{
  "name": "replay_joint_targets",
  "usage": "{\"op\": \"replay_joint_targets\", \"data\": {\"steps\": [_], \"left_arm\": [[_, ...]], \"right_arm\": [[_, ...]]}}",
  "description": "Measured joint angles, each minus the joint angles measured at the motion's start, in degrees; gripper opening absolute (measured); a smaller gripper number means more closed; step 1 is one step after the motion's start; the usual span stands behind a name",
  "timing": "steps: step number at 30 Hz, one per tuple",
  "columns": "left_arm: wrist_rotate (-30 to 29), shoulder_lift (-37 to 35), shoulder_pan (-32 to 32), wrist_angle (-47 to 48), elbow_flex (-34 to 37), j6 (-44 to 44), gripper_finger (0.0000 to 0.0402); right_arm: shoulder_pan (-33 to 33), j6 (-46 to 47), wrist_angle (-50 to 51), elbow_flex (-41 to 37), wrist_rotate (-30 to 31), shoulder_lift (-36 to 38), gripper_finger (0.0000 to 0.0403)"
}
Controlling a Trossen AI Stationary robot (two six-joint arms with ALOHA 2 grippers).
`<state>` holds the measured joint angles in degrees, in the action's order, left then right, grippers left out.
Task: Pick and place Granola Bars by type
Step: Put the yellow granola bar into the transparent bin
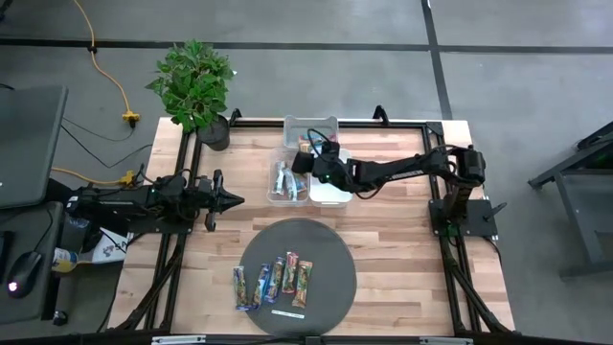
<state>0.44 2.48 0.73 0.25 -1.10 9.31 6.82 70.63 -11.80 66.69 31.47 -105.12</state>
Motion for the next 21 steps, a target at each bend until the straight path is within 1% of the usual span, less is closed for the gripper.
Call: {"op": "replay_joint_targets", "data": {"steps": [2, 6, 9, 13, 21], "left_arm": [[0.0, 0.0, 0.0, 0.0, 0.0, 0.0, 0.0000], [0.0, 0.0, 0.0, 0.0, 0.0, 0.0, 0.0000], [0.0, 0.0, 0.0, 0.0, 0.0, 0.0, 0.0000], [0.0, 0.0, 0.0, 0.0, 0.0, 0.0, 0.0000], [0.0, 0.0, 0.0, 0.0, 0.0, 0.0, 0.0000]], "right_arm": [[0.0, -0.3, -0.2, 0.0, -0.6, -0.6, 0.0078], [0.1, -1.4, -2.2, 0.0, -4.0, -2.8, 0.0079], [0.1, -1.4, -6.6, 0.0, -6.4, -5.5, 0.0079], [-0.1, -0.7, -11.2, 0.0, -6.9, -8.1, 0.0079], [0.0, -0.7, -11.6, 0.0, -7.6, -9.4, 0.0079]]}}
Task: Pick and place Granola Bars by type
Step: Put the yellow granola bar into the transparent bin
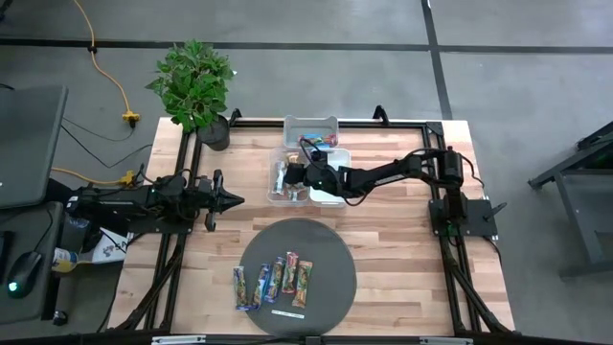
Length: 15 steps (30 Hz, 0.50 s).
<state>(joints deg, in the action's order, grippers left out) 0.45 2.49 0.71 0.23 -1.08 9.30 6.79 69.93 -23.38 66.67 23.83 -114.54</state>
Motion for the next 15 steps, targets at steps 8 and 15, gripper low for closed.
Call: {"op": "replay_joint_targets", "data": {"steps": [8, 15], "left_arm": [[0.0, 0.0, 0.0, 0.0, 0.0, 0.0, 0.0000], [0.0, 0.0, 0.0, 0.0, 0.0, 0.0, 0.0000]], "right_arm": [[1.0, -1.8, 0.4, 0.0, -4.0, 0.0, 0.0079], [1.1, -2.9, 0.4, 0.0, -4.9, 0.0, 0.0079]]}}
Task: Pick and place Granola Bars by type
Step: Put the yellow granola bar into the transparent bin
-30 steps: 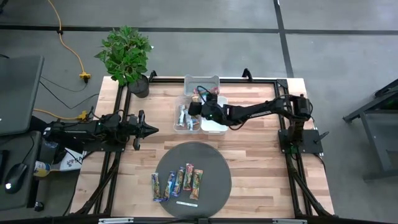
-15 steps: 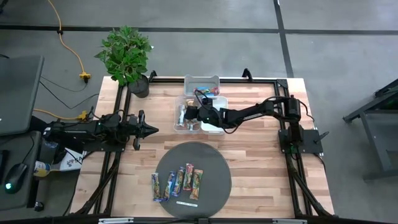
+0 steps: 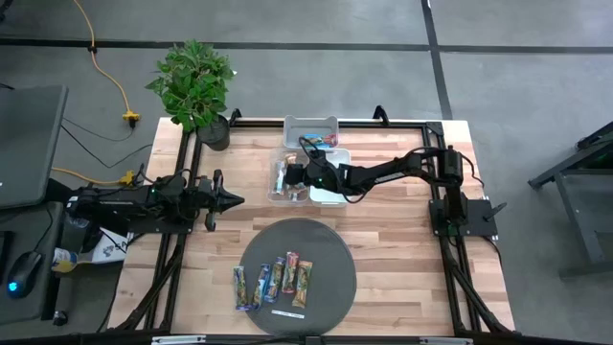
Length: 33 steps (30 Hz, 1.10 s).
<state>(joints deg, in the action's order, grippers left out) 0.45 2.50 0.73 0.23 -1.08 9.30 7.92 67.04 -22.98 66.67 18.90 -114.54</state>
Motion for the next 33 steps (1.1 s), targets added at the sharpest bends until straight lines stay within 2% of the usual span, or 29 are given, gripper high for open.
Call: {"op": "replay_joint_targets", "data": {"steps": [6, 15, 19, 33], "left_arm": [[0.0, 0.0, 0.0, 0.0, 0.0, 0.0, 0.0000], [0.0, 0.0, 0.0, 0.0, 0.0, 0.0, 0.0000], [0.0, 0.0, 0.0, 0.0, 0.0, 0.0, 0.0000], [0.0, 0.0, 0.0, 0.0, 0.0, 0.0, 0.0000]], "right_arm": [[0.0, -1.1, 0.0, 0.0, -0.7, 0.0, 0.0095], [0.0, -1.5, 0.0, 0.0, -1.5, 0.0, 0.0186], [0.0, -2.5, -0.3, 0.0, -1.8, 0.1, 0.0213], [0.8, -9.6, 0.3, 0.0, -5.4, 2.6, 0.0223]]}}
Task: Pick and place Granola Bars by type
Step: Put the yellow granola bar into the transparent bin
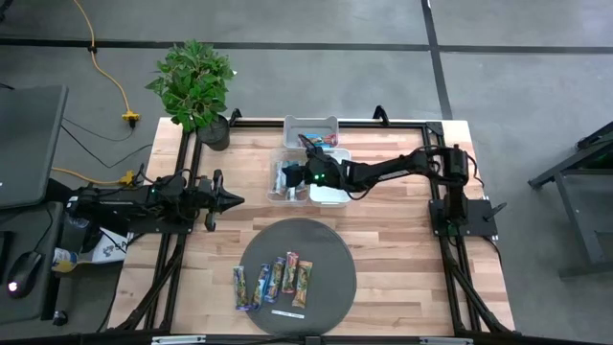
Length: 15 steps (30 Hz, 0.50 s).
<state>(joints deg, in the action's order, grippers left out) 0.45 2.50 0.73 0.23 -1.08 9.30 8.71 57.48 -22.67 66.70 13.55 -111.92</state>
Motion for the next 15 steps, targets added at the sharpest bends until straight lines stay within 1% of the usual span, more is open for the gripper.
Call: {"op": "replay_joint_targets", "data": {"steps": [5, 7, 10, 15], "left_arm": [[0.0, 0.0, 0.0, 0.1, 0.0, 0.0, 0.0000], [0.0, 0.0, 0.0, 0.1, 0.0, 0.0, 0.0000], [0.0, 0.0, 0.0, 0.1, 0.0, 0.0, 0.0000], [0.0, 0.0, 0.0, 0.1, 0.0, 0.0, 0.0000]], "right_arm": [[0.0, -6.0, -0.2, 0.0, -0.7, 3.5, 0.0223], [0.0, -9.4, -0.3, 0.0, -2.0, 5.7, 0.0223], [-0.1, -14.8, -0.6, 0.0, -5.8, 9.0, 0.0223], [-1.9, -22.4, -1.4, 0.0, -15.3, 15.1, 0.0223]]}}
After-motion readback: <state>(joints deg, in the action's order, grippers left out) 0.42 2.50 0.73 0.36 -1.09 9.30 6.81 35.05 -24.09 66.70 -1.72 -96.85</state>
